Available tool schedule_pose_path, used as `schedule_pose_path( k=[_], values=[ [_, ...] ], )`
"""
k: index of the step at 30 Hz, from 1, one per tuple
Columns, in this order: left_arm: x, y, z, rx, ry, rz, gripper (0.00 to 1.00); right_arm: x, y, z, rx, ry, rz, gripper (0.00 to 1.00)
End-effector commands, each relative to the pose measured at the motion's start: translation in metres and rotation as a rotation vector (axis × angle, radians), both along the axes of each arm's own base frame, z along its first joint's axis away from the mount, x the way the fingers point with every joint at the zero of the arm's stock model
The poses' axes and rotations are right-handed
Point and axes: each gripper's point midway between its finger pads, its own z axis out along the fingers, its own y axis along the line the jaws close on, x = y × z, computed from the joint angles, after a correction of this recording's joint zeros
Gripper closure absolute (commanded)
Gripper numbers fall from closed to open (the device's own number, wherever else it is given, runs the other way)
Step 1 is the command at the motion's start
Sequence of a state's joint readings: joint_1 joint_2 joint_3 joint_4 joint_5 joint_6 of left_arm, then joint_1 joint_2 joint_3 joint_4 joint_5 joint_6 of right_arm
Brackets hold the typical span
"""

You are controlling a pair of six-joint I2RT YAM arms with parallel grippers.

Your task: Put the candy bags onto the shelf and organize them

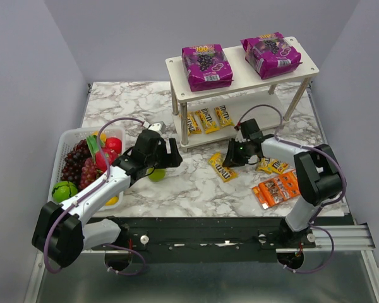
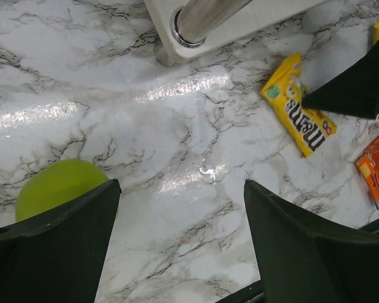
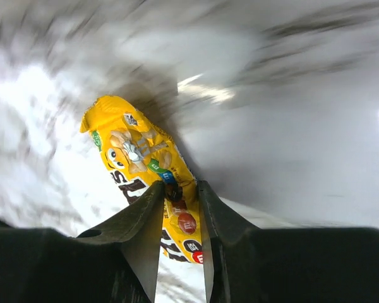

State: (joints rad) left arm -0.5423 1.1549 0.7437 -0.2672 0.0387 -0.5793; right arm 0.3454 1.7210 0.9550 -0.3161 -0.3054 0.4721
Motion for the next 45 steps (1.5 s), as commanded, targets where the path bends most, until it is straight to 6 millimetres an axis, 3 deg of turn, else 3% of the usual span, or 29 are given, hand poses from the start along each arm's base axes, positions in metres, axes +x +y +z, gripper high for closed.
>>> schedule_pose_path(
  k=[1,4,8,11,12,13,16,18,22,26,36,45],
  values=[
    [-0.002,-0.005,-0.001,-0.028,0.006,-0.028,0.11,-0.059,0.037,-0.019,0.02,0.094,0.249,0.64],
    [-0.003,-0.007,0.0,-0.037,0.01,-0.03,0.11,-0.063,0.045,-0.014,0.01,0.062,0.257,0.65],
    [-0.008,-0.01,-0.006,-0.053,0.035,-0.043,0.11,-0.054,0.033,0.003,-0.029,0.005,0.12,0.63],
    [-0.01,-0.014,-0.009,-0.068,0.052,-0.052,0.11,-0.048,0.025,0.027,-0.02,-0.041,-0.021,0.53],
    [-0.01,-0.016,-0.01,-0.069,0.054,-0.055,0.11,-0.054,0.021,0.027,-0.014,-0.008,-0.086,0.4],
    [-0.01,-0.017,-0.01,-0.071,0.059,-0.059,0.12,-0.057,0.019,0.03,-0.004,-0.006,-0.118,0.33],
    [-0.009,-0.022,-0.011,-0.078,0.063,-0.064,0.12,-0.079,0.019,0.028,0.077,0.037,-0.187,0.25],
    [-0.006,-0.026,-0.01,-0.086,0.06,-0.066,0.12,-0.086,0.019,0.031,0.124,0.052,-0.244,0.25],
    [-0.005,-0.035,-0.011,-0.096,0.068,-0.083,0.12,-0.115,0.017,0.017,0.176,0.146,-0.289,0.27],
    [-0.003,-0.042,-0.012,-0.104,0.084,-0.087,0.12,-0.124,0.019,0.014,0.225,0.177,-0.348,0.29],
    [-0.005,-0.041,-0.016,-0.095,0.103,-0.079,0.12,-0.109,0.021,0.002,0.262,0.196,-0.5,0.35],
    [-0.004,-0.039,-0.015,-0.089,0.097,-0.07,0.12,-0.112,0.029,-0.011,0.246,0.273,-0.504,0.42]
  ],
)
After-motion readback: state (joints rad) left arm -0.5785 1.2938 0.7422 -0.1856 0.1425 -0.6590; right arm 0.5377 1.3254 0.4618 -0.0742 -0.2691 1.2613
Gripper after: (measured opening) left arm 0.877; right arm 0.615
